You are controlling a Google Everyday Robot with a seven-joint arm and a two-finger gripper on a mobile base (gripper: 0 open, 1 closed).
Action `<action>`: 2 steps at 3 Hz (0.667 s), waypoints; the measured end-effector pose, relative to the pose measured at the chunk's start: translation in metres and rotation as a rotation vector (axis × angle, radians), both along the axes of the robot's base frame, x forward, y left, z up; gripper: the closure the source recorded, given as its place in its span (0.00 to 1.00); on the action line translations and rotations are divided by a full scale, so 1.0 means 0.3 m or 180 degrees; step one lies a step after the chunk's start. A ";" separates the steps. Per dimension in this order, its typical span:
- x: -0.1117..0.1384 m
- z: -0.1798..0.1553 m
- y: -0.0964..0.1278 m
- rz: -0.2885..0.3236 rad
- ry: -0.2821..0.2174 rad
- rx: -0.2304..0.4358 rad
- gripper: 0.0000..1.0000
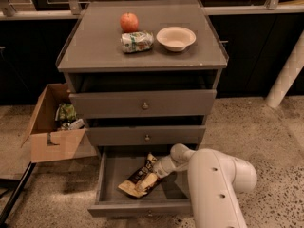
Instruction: Pick brown chip bag from bottom drawer and place on counter
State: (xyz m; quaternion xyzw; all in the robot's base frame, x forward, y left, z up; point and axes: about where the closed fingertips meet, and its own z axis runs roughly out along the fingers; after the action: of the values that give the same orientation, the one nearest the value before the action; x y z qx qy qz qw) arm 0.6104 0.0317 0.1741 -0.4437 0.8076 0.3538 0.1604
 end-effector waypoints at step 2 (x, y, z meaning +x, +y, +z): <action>-0.034 -0.078 0.019 -0.0009 0.0173 0.0005 0.00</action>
Offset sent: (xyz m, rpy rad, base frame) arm -0.0089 0.0050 -0.0204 0.0013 0.0484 -0.0022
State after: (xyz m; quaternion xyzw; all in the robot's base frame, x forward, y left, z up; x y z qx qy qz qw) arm 0.6002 0.0374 0.1505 -0.4327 0.8119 0.3662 0.1392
